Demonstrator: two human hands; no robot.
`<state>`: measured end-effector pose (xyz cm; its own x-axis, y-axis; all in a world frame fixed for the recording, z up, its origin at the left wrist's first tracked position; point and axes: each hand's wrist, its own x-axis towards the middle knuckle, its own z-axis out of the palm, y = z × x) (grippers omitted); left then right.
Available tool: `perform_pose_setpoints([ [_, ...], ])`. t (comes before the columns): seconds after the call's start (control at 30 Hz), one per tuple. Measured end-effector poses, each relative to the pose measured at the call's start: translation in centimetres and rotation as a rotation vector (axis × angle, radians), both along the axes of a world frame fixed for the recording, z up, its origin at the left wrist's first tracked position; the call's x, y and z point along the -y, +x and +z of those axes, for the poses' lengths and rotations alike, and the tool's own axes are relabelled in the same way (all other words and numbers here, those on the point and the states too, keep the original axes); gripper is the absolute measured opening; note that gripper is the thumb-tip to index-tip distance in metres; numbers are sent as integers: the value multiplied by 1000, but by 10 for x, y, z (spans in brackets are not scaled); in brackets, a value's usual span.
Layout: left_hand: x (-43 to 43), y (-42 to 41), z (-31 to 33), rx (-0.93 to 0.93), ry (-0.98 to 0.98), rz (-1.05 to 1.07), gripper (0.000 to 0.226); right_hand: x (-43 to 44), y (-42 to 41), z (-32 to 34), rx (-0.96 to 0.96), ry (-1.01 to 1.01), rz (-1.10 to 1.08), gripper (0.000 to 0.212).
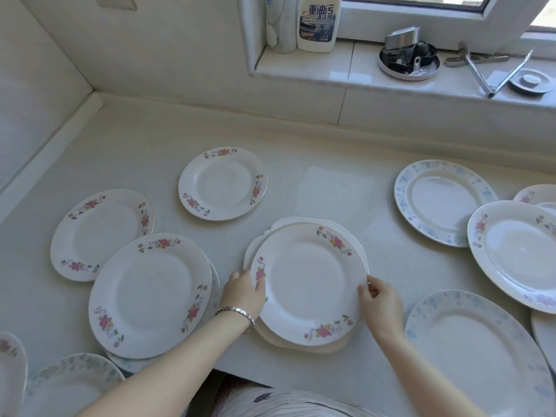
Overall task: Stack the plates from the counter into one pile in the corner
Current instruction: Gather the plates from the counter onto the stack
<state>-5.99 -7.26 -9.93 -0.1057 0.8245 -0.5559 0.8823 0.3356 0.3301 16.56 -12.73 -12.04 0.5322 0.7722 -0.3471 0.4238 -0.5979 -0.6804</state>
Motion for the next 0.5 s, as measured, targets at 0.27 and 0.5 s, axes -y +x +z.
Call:
perform_pose_setpoints([
  [0.27, -4, -25, 11, 340, 78, 562, 20, -6, 10, -3, -56, -119, -84, 31],
  [0.5, 28, -112, 11, 615, -86, 1544, 14, -14, -8, 19, 161, 12, 55, 42],
])
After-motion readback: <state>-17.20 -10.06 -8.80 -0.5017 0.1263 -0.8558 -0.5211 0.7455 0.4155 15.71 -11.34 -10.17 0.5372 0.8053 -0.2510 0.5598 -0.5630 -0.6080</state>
